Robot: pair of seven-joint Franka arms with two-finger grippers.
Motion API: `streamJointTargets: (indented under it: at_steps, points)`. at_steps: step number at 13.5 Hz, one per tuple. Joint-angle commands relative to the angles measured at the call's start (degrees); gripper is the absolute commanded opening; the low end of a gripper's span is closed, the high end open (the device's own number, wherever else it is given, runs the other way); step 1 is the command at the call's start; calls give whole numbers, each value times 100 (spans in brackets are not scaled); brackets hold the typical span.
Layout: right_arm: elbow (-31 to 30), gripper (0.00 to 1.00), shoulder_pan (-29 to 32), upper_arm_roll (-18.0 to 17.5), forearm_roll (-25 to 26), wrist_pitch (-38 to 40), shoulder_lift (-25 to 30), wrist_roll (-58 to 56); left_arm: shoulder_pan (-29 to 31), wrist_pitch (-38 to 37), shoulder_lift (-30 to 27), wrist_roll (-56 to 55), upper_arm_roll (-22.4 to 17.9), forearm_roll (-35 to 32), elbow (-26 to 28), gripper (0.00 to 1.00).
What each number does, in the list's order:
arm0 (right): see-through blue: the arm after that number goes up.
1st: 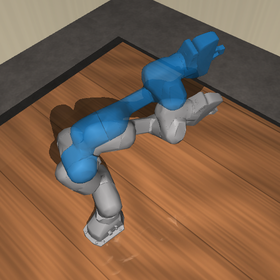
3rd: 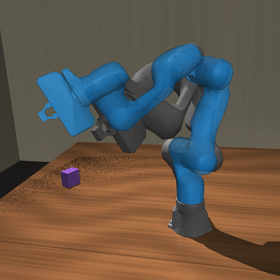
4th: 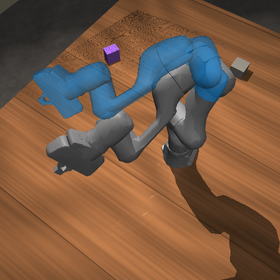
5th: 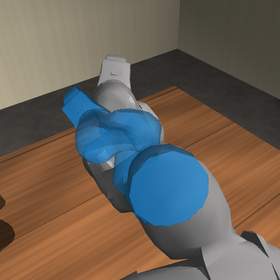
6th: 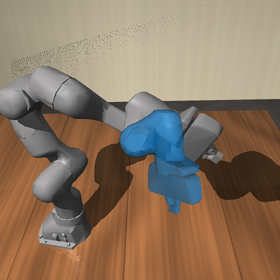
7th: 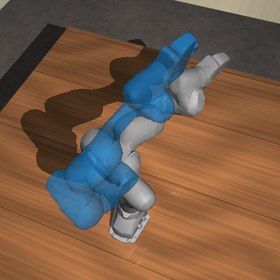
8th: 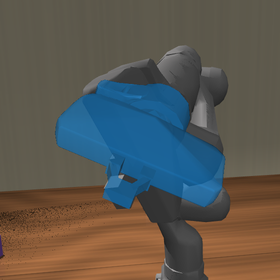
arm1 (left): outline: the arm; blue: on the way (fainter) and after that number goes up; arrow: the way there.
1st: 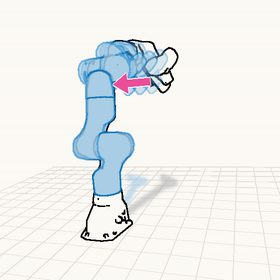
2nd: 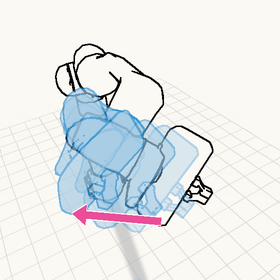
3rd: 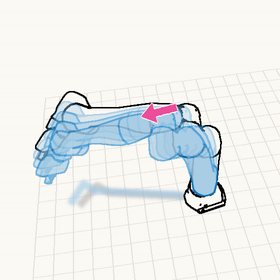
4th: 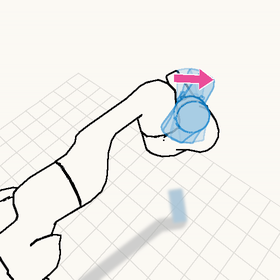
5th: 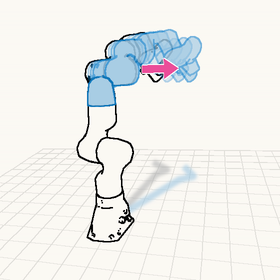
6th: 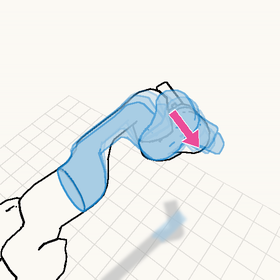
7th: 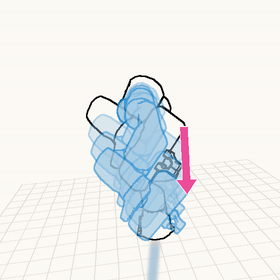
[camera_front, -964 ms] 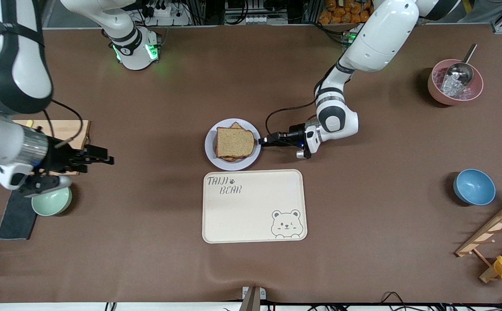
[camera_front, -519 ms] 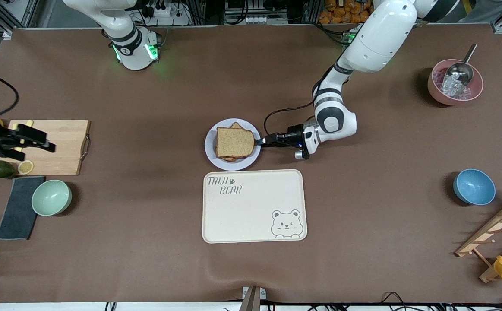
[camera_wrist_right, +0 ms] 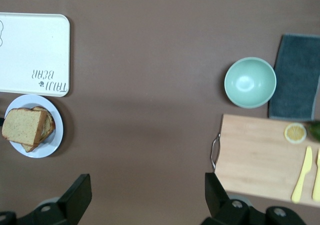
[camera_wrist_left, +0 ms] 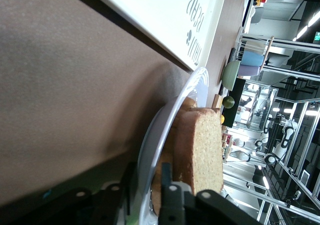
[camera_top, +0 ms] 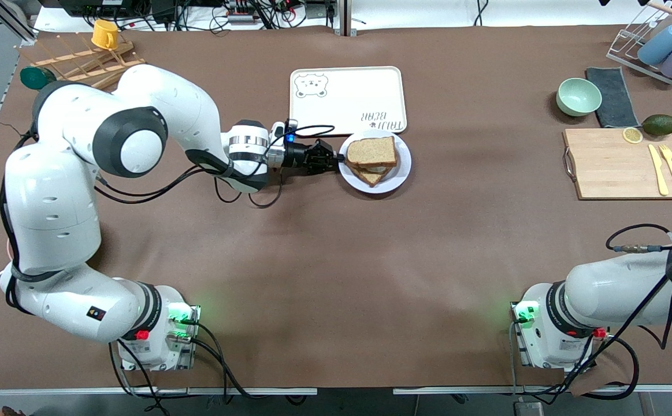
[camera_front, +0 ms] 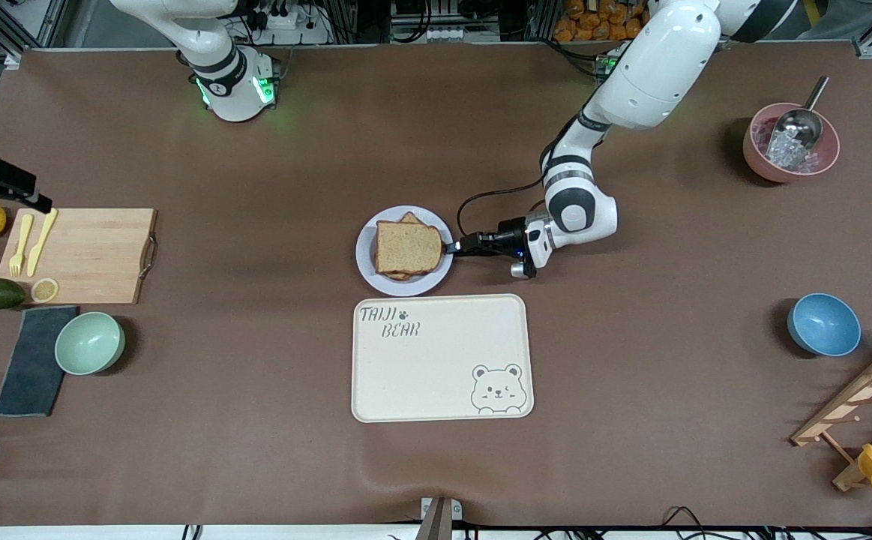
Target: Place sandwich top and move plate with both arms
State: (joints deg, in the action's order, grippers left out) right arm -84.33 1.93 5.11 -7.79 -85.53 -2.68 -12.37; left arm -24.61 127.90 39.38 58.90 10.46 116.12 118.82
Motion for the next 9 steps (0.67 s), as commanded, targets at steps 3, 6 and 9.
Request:
streamJointTargets:
  at_steps: [3, 6, 9]
  points:
    - [31, 100, 62, -98, 217, -148, 66, 226, -44, 25, 105, 367, 35, 262, -105, 0]
    - [40, 100, 280, -352, 322, -166, 65, 235, -44, -19, 114, 473, 70, 271, -105, 0]
    - [48, 100, 335, -441, 392, -183, 66, 244, 0, -19, 96, 587, 123, 271, -105, 0]
